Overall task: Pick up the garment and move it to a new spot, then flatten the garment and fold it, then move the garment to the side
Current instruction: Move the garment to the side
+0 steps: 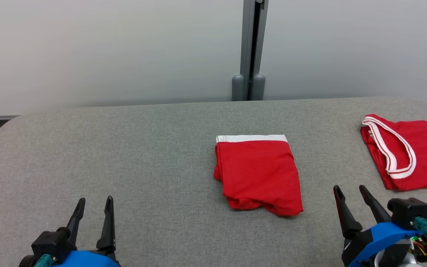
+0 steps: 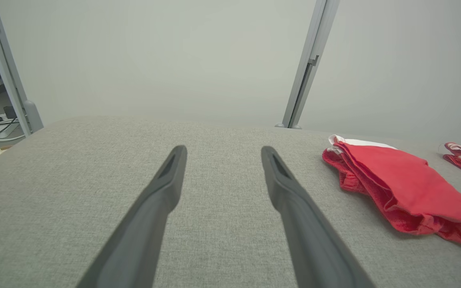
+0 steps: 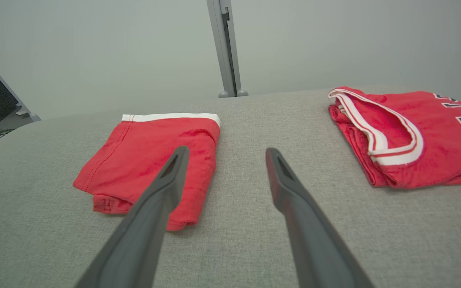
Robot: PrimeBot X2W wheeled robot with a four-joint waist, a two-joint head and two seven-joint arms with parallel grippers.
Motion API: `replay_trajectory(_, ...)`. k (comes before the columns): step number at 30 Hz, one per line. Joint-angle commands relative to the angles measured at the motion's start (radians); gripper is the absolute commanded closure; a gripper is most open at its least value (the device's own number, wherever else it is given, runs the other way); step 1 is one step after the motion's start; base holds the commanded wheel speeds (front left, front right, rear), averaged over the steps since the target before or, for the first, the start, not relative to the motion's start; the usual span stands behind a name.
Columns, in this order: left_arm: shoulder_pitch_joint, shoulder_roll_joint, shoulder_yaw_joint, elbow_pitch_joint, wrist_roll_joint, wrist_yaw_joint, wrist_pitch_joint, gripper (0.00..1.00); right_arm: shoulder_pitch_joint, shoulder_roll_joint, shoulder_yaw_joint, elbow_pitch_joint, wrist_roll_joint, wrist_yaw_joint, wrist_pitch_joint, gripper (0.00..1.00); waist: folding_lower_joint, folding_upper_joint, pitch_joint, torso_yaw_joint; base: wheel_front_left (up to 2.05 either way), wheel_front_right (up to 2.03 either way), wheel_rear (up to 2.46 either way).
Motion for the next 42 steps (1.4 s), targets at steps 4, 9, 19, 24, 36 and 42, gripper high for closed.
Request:
replay_trajectory(4, -0.002, 0.007, -0.007, -0.005, -0.005, 0.002, 0.002, 0.0, 0.014, 0.001, -0.005, 0.008, 0.002, 0.001, 0.004, 0.0, 0.0001, 0.0, 0.004, 0.004, 0.0, 0.0, 0.0)
replay_trajectory(9, -0.017, 0.008, -0.012, -0.003, -0.009, 0.001, 0.001, 0.0, -0.037, 0.002, 0.008, 0.01, 0.03, 0.001, 0.03, 0.0, 0.0001, 0.0, 0.013, 0.007, 0.0, 0.0, 0.0)
replay_trajectory(19, -0.07, -0.004, -0.043, 0.008, 0.0, -0.011, -0.002, 0.0, -0.309, 0.002, -0.025, 0.199, 0.103, 0.001, 0.311, 0.0, 0.0001, 0.0, 0.084, 0.061, 0.0, 0.0, 0.0)
replay_trajectory(24, -0.115, -0.014, -0.063, 0.023, 0.005, -0.024, -0.009, 0.0, -0.451, 0.002, -0.077, 0.396, 0.07, 0.001, 0.383, 0.0, 0.0001, 0.0, 0.124, 0.123, 0.0, 0.0, 0.0)
replay_trajectory(36, -0.156, -0.044, -0.086, 0.063, 0.012, -0.042, -0.021, 0.0, -0.596, 0.003, -0.249, 0.774, -0.135, 0.001, 0.417, 0.0, 0.0001, 0.0, 0.174, 0.229, 0.0, 0.0, 0.0)
replay_trajectory(42, -0.15, -0.049, -0.075, 0.069, 0.012, -0.045, -0.022, 0.0, -0.621, 0.007, -0.246, 0.835, -0.225, 0.0, 0.431, 1.0, 0.0001, 0.0, 0.168, 0.219, 0.0, 0.0, 0.0)
